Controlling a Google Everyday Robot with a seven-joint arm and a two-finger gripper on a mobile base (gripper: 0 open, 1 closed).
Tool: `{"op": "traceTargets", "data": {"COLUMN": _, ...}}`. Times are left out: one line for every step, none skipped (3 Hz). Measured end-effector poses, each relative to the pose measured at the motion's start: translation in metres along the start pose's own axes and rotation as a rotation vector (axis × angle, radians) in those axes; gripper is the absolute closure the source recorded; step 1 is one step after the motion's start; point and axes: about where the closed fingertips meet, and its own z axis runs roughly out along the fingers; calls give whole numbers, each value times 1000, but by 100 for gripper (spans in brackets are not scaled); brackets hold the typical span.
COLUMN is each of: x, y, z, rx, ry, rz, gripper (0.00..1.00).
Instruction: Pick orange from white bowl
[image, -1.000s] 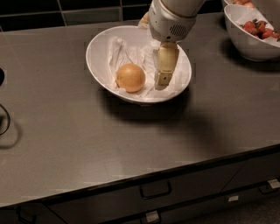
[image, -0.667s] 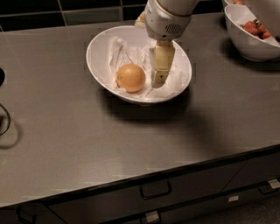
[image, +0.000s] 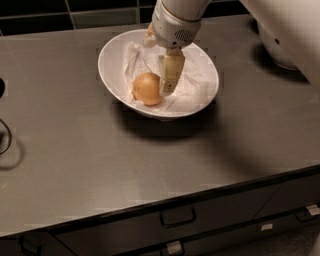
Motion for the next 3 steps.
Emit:
{"op": "traceTargets", "data": {"x": -3, "y": -7, "z": 13, "rx": -17, "ry": -33, "rz": -16, "gripper": 18}}
{"op": "traceTargets", "data": {"x": -5, "y": -9, "z": 24, "rx": -33, "ry": -59, "rz": -27, "gripper": 18}}
{"op": "traceTargets", "data": {"x": -4, "y": -12, "z": 32, "rx": -50, "ry": -75, "rz": -27, "gripper": 18}}
